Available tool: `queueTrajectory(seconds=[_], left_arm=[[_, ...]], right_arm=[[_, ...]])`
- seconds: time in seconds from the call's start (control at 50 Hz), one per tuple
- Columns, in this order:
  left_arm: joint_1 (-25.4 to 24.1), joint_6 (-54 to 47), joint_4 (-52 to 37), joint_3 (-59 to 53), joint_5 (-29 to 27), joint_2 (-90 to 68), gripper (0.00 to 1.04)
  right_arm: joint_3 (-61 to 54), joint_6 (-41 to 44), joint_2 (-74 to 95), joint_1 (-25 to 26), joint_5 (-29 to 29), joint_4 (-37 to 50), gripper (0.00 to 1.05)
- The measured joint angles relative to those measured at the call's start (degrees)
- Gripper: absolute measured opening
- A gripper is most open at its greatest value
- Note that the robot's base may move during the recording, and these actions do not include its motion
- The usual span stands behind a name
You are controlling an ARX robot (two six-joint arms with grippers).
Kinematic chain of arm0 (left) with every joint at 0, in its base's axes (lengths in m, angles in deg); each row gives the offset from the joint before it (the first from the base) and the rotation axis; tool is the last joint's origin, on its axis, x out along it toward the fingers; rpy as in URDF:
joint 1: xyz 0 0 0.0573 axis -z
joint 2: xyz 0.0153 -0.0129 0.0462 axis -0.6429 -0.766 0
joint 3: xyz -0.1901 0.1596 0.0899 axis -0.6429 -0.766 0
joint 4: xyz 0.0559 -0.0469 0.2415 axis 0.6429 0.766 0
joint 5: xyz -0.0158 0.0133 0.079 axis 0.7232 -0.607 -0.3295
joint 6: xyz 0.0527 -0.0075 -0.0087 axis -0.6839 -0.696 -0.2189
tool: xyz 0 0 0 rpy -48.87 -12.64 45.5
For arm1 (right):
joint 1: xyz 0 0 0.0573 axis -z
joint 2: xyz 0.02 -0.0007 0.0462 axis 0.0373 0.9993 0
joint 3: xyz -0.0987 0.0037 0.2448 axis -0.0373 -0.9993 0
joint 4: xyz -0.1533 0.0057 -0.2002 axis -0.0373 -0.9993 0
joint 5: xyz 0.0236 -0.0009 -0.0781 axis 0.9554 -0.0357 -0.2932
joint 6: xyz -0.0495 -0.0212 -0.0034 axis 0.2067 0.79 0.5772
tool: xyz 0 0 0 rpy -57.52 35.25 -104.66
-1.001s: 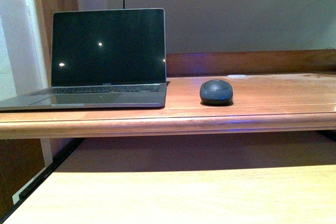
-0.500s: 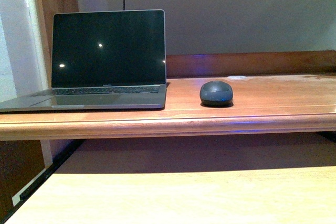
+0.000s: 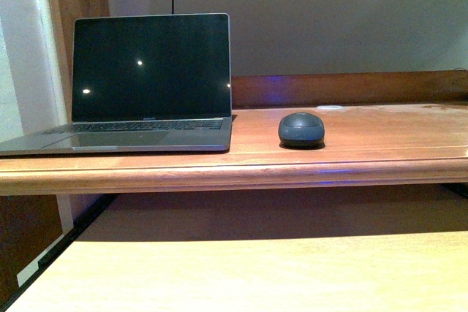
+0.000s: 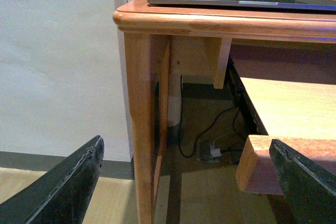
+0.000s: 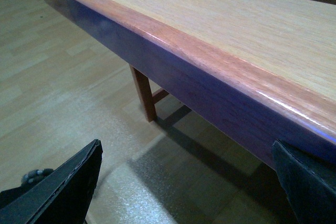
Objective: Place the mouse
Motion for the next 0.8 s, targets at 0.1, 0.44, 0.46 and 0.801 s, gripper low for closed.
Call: queueTrajectory(seconds=[0.1,0.44,0.46,0.801], left_arm=[[0.0,0.0,0.0,0.0,0.0,0.0,0.97],[0.0,0.0,0.0,0.0,0.0,0.0,0.97],[0.0,0.0,0.0,0.0,0.0,0.0,0.97],[0.0,0.0,0.0,0.0,0.0,0.0,0.97]], right_arm=[[-1.97,-9.4,0.59,-4.87,-4.52,11.72,0.97],[-2.78,-25.03,8.61,-16.63,-16.59,33.22,0.97],[-2.71,-25.42,9.16,-17.18,-17.03,34.05,0.97],[3.04,-33.97,21.46,-27.08,-33.44,46.25,0.97]])
